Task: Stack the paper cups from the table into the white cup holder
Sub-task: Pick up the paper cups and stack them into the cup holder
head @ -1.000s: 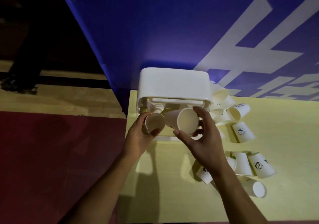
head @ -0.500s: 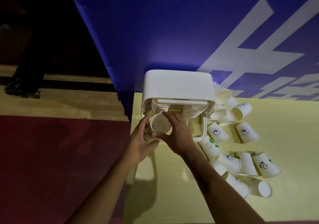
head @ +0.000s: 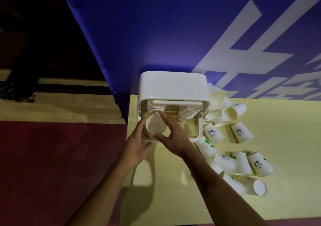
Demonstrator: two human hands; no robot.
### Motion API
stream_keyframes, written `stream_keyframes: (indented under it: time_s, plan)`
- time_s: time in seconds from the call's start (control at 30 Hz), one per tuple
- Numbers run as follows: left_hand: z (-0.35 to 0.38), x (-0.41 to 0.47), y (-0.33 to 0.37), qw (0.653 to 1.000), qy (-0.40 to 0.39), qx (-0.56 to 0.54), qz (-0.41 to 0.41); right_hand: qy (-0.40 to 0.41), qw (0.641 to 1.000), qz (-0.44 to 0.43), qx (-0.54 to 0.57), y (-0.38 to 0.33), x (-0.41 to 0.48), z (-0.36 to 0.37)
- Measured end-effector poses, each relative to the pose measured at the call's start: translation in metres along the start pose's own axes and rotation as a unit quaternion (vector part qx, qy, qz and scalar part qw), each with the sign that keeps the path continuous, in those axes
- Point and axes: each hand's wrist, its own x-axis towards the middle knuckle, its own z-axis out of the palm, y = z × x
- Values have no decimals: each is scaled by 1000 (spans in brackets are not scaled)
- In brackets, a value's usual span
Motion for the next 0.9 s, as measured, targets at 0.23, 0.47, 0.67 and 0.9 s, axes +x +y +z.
stream_keyframes:
  time_s: [0.23, 0.47, 0.67, 0.9]
  plan:
    - [43, -15, 56, 969, 166, 102, 153, 130, 988, 87, 13, 33, -72, -68]
    - [170, 46, 151, 943, -48, 229, 235, 221, 956, 184, 54, 101, -137, -172]
    - [310, 121, 188, 792, -251, 476, 287, 247, 939, 226, 79, 173, -166, -245]
    - [395, 172, 165, 517, -353, 692, 359, 238, 938, 237, 81, 246, -179, -312]
